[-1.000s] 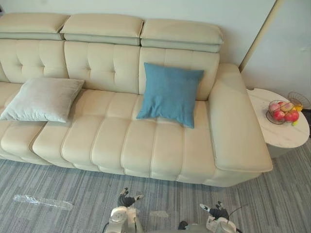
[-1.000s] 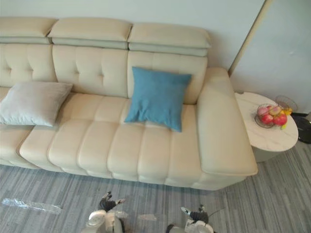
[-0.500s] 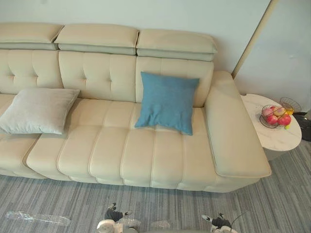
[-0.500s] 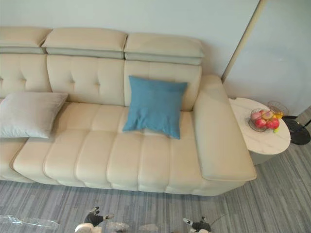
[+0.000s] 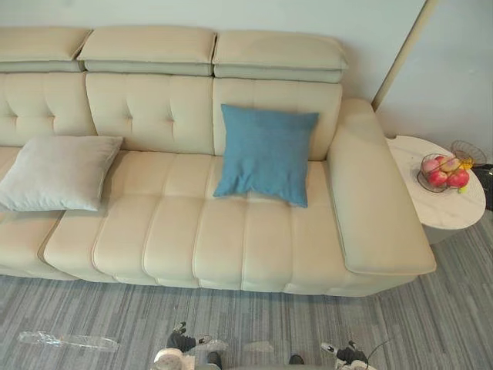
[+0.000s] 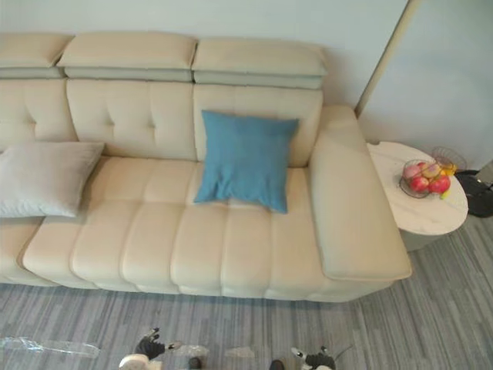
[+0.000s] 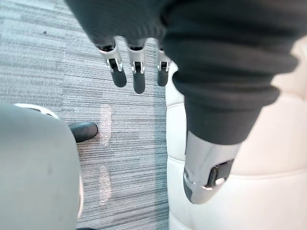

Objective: Pick up cushions and gather them together orderly.

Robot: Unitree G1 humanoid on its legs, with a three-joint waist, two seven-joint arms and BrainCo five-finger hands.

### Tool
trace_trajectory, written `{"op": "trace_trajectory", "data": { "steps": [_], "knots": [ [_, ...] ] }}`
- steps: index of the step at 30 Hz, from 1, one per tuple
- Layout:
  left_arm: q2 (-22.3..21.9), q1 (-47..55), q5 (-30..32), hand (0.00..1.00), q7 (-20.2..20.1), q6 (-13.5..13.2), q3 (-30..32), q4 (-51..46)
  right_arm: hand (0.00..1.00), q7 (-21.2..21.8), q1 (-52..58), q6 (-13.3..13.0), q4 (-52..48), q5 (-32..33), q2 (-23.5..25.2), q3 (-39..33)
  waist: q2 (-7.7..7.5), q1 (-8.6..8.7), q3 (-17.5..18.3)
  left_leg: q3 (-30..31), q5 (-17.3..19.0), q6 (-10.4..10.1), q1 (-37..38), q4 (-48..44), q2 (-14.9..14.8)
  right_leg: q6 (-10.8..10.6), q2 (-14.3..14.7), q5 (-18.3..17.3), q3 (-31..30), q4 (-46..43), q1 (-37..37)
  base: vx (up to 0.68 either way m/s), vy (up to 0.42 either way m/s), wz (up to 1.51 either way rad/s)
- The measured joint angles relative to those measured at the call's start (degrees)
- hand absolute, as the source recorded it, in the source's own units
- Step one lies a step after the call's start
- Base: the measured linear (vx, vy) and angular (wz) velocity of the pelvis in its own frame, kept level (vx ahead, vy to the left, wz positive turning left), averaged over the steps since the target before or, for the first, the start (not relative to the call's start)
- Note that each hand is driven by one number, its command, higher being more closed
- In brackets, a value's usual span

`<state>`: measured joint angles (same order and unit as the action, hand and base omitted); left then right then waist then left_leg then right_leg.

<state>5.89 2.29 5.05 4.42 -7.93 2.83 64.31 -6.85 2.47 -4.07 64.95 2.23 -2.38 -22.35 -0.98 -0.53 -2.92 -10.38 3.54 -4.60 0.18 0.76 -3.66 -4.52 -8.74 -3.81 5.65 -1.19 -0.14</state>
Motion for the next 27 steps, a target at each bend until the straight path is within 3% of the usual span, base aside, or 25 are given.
{"op": "trace_trajectory", "data": {
  "steps": [5, 8, 12, 14, 15, 16, 17, 18, 21, 22, 23, 24, 25, 27],
  "knots": [
    [0.2, -1.0, 0.4, 0.0, -0.1, 0.1, -0.4, -0.2, 0.0, 0.0, -0.5, 0.2, -0.2, 0.0, 0.1, 0.2, -0.59, -0.27, -1.3, -1.4, 0.5, -0.4, -0.4, -3.4, -0.7, 0.6, 0.9, -1.8, -8.0, -3.9, -2.7, 0.01, -0.013, -0.26],
    [0.1, -1.7, 0.4, 0.0, -0.1, 0.0, 0.1, -0.3, 0.0, -0.2, -2.2, -0.1, -0.8, -0.1, -0.4, 0.7, -0.75, -0.43, -1.7, -3.0, 3.6, -0.6, -1.7, -7.3, -2.2, -0.7, 2.7, -1.0, -15.3, -3.4, -5.3, -0.01, -0.053, -1.16],
    [0.1, -3.2, 0.5, 0.0, -0.1, 0.5, 0.6, -0.2, 0.0, -0.5, -3.9, 0.1, -0.9, -2.2, -0.7, 1.7, -1.53, -0.11, -2.6, -11.7, 5.5, -0.9, 0.1, -6.9, -3.5, -2.9, 6.0, 5.5, -28.0, -1.3, -10.4, -0.02, 0.0, -1.67],
    [0.2, -4.7, 0.5, 0.0, -0.1, 0.8, 0.8, -0.8, 0.0, -0.6, -3.7, 0.2, -0.9, -2.4, -1.0, 3.9, -1.57, 0.5, -3.7, -16.3, 6.7, -0.8, 2.1, -7.2, -3.7, -4.0, 7.3, 8.2, -29.5, -1.2, -11.4, -0.06, 0.051, -1.48],
    [0.3, -5.1, 0.5, 0.0, -0.1, 0.7, 1.4, -1.3, 0.0, -0.5, -3.6, 0.2, -0.9, -2.4, -1.0, 5.3, -1.59, 0.5, -3.9, -18.2, 6.8, -0.6, 2.1, -8.0, -4.1, -3.7, 7.8, 10.3, -26.9, -0.9, -12.0, -0.07, 0.023, -1.55],
    [0.2, -5.2, 0.5, 0.0, -0.1, 0.7, 2.5, -2.4, 0.0, -0.5, -3.1, 0.1, -1.1, -2.4, -0.9, 7.0, -1.41, 0.51, -4.0, -20.2, 7.2, 0.0, 1.9, -10.0, -5.3, -1.1, 7.9, 12.9, -19.3, 0.0, -12.5, -0.05, -0.01, -0.93],
    [0.1, -5.1, 0.5, 0.0, -0.1, 0.6, 2.9, -3.0, 0.0, -0.4, -3.1, 0.1, -1.1, -2.4, -0.9, 7.2, -0.91, 0.51, -4.4, -20.8, 7.4, 0.3, 1.8, -10.7, -5.6, 0.2, 7.8, 12.5, -16.3, -0.3, -12.6, -0.02, -0.083, -0.75],
    [0.1, -4.8, 0.5, 0.0, -0.1, 0.8, 3.0, -3.9, 0.0, -0.4, -2.6, 0.1, -1.4, -2.3, -0.9, 6.8, -0.94, 0.46, -4.4, -22.0, 8.2, 0.1, 2.4, -12.5, -5.6, 4.4, 7.4, 8.7, -8.9, -2.8, -12.8, -0.02, -0.068, -0.42],
    [0.1, -3.2, 0.5, 0.0, -0.1, 1.0, 4.8, -4.1, 0.0, -0.3, -2.5, -0.1, -1.6, -3.5, -1.8, 7.4, -0.1, 0.57, -4.8, -24.5, 10.1, -0.6, 3.7, -15.3, -6.4, 3.8, 8.4, 9.1, -8.2, -3.4, -12.8, -0.11, -0.067, -0.63],
    [0.2, -3.1, 0.5, 0.0, -0.1, 1.0, 5.3, -4.1, 0.0, -0.2, -3.0, 0.0, -1.7, -3.7, -2.0, 7.9, 0.21, 0.71, -5.1, -26.1, 10.3, -0.9, 4.0, -15.0, -6.7, 4.2, 8.3, 6.6, -6.2, -3.2, -13.6, -0.17, -0.044, -0.56],
    [0.2, -3.2, 0.5, 0.0, -0.1, 1.0, 5.6, -4.1, 0.0, -0.2, -3.1, 0.0, -1.7, -3.9, -2.3, 8.0, 0.65, 0.99, -5.0, -27.4, 10.5, -1.1, 4.3, -13.9, -6.9, 5.2, 7.7, 4.5, -2.4, -4.3, -14.7, -0.14, -0.026, -0.63],
    [0.0, -2.8, 0.5, 0.0, -0.1, 1.1, 6.2, -4.1, 0.0, -0.1, -3.9, 0.0, -1.9, -4.1, -2.8, 8.7, 2.21, 0.53, -5.1, -30.1, 10.8, -2.2, 4.4, -11.9, -8.4, 5.7, 6.7, 3.2, 3.9, -6.7, -16.0, -0.14, -0.089, -1.04],
    [0.4, -1.9, 0.5, 0.0, 0.0, 1.3, 6.6, -4.1, 0.0, 0.0, -5.6, 0.2, -1.9, -4.7, -2.7, 9.4, 1.7, 0.09, -5.0, -33.5, 10.0, -3.4, 5.1, -12.0, -9.4, 6.5, 3.8, 1.9, 10.9, -12.7, -18.2, -0.05, -0.09, -1.04],
    [0.5, -0.7, 0.5, 0.0, 0.0, 1.8, 6.6, -3.9, 0.0, 0.0, -5.8, 0.2, -1.9, -4.9, -2.7, 9.9, 1.37, 0.12, -5.0, -36.3, 9.2, -4.8, 7.8, -12.2, -9.4, 5.6, 1.3, 0.6, 15.5, -15.5, -16.2, 0.07, -0.197, -1.13]
  ]
}}
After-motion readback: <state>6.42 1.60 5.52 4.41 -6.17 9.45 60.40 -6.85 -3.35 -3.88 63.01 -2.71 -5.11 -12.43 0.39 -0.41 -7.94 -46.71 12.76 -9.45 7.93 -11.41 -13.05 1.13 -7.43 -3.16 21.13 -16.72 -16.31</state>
